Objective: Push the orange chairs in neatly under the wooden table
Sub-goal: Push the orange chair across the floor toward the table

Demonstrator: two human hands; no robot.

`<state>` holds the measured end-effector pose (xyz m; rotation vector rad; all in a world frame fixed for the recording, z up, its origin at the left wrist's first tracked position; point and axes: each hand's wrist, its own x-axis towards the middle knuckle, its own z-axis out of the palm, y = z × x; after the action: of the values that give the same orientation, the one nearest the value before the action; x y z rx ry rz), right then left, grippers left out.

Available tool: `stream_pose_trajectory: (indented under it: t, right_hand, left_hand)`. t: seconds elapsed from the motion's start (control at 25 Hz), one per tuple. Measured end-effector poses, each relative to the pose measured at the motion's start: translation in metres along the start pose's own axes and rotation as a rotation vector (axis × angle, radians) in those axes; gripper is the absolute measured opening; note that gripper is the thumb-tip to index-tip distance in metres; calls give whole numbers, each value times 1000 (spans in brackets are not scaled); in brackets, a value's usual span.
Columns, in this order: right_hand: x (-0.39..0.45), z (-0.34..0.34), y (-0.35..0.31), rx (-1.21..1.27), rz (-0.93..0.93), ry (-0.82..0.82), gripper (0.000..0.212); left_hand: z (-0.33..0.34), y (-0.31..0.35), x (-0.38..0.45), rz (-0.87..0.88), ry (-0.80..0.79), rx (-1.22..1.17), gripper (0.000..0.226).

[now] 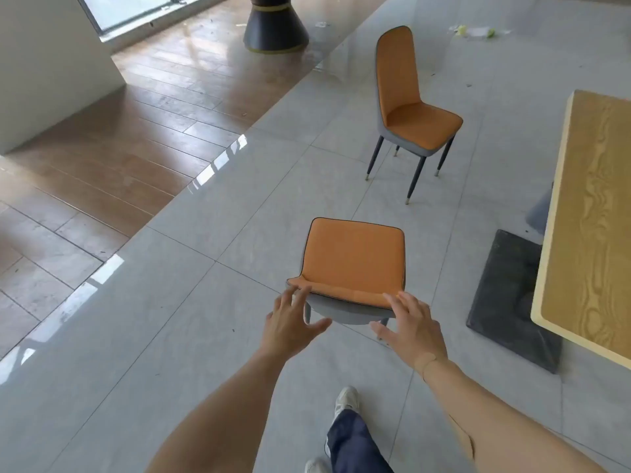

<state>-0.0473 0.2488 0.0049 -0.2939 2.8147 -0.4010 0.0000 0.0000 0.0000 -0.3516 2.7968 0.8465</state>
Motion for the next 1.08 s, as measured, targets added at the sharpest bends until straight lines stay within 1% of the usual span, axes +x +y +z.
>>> stream_pose_trajectory:
  t: [0.08,0.2,0.24,0.32,0.4,0.48,0.56,0.64,0.76,0.84,0.96,1.08]
  right_hand:
    - [23,7,-1,-6,39,-34,68]
    - [43,22,-2,3,103,-112,69]
    - [44,29,1,19,101,-101,72]
    - [45,37,9,0,72,-23,78]
    - [48,39,11,-21,41,46,76]
    - [54,40,7,-20,36,64,71]
    - [64,39,0,-28,40,67,72]
    - [80,34,-7,-31,68,15,77]
    - [113,23,-13,-6,104,-103,89]
    - [130,19,-15,19,111,-150,97]
    - [149,19,-24,17,120,-124,99]
    - [165,22,-49,23,149,-106,100]
  left_hand:
    - [9,11,25,19,3,9,83]
    - [27,24,47,21,-74,95,81]
    - [33,25,49,29,-75,123,81]
    - [39,19,56,52,-44,189,82]
    - [36,14,64,107,-23,232,83]
    - [33,9,75,152,-12,246,81]
    - [27,5,87,176,18,253,80]
    - [20,1,104,180,22,262,79]
    - [3,-3,132,181,-25,282,78]
    - [-4,-7,147,185,-56,289,79]
    - [-16,-13,168,209,-88,318,81]
    - [-36,-28,192,243,-107,330,82]
